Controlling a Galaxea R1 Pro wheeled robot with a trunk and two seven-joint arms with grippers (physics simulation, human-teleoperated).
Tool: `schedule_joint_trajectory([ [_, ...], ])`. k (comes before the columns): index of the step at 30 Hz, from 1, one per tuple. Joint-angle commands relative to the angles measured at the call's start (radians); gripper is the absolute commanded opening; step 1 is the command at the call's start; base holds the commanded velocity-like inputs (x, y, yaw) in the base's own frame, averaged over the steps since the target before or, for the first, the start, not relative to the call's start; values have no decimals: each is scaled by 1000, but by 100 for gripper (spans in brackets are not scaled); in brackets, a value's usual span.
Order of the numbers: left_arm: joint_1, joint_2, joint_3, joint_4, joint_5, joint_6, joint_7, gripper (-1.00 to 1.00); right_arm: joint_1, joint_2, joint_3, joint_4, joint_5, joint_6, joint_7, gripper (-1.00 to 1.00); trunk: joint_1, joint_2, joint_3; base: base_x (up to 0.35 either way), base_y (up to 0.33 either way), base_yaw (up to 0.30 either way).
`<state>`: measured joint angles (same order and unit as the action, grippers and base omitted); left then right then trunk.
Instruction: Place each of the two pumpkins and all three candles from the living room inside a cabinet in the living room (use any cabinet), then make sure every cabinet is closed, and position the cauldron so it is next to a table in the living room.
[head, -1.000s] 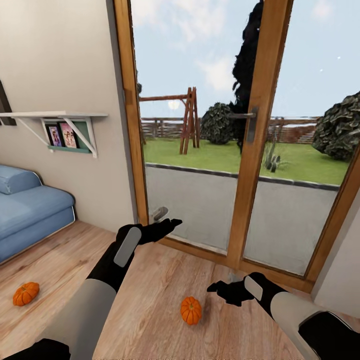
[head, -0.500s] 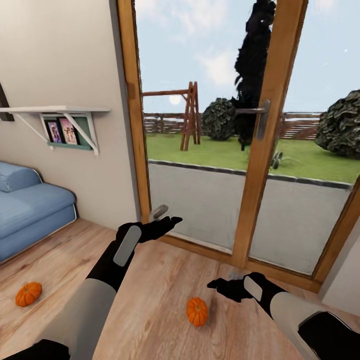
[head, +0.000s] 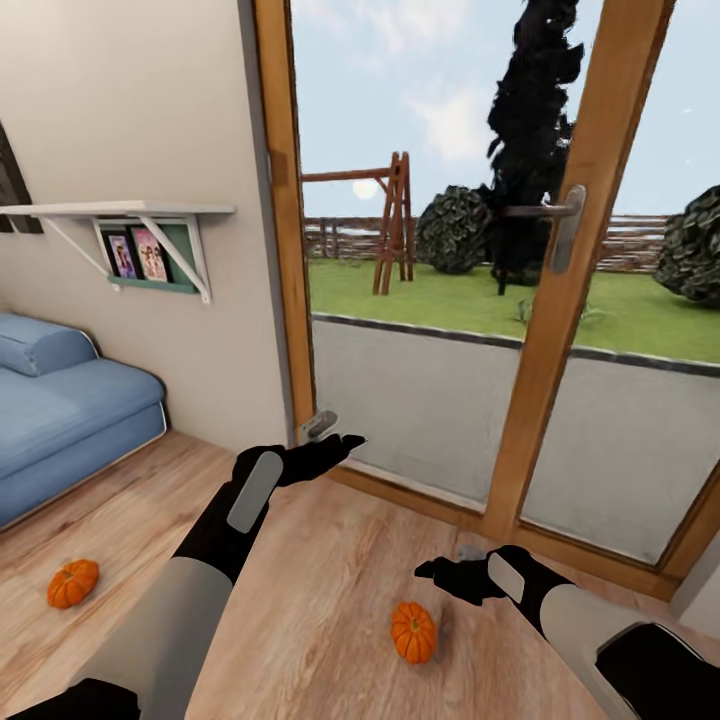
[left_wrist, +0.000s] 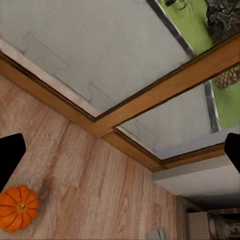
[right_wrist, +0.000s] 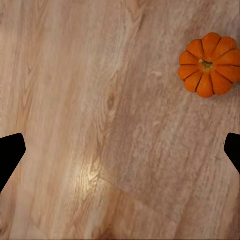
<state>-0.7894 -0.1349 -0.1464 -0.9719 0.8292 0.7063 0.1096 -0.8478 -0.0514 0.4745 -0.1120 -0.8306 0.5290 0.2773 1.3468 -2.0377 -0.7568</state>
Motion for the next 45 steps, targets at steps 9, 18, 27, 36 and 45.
schedule_joint_trajectory([
  [9, -1, 0, -1, -3, 14, 6, -2, 100, -1, 0, 4, -1, -1, 3, 3, 100, 8, -14, -22, 52, 5, 102],
  [18, -1, 0, -1, -5, 19, 7, -4, 100, -1, 0, 4, -1, -1, 1, 3, 100, 43, -77, -64, 1, 0, 102],
  [27, -1, 0, -1, -7, 19, 7, -4, 100, -1, -1, 3, -3, -2, 0, 3, 100, 77, -140, -95, 0, 0, 15],
  [36, -1, 0, -1, -7, 19, 7, -4, 100, -1, -1, 2, -3, -2, 1, 3, 100, 112, -203, -123, 0, 0, -77],
  [45, -1, 0, -1, -7, 19, 7, -4, 100, -1, -1, 3, -3, -2, 0, 3, 100, 146, -266, -153, 0, 0, -243],
])
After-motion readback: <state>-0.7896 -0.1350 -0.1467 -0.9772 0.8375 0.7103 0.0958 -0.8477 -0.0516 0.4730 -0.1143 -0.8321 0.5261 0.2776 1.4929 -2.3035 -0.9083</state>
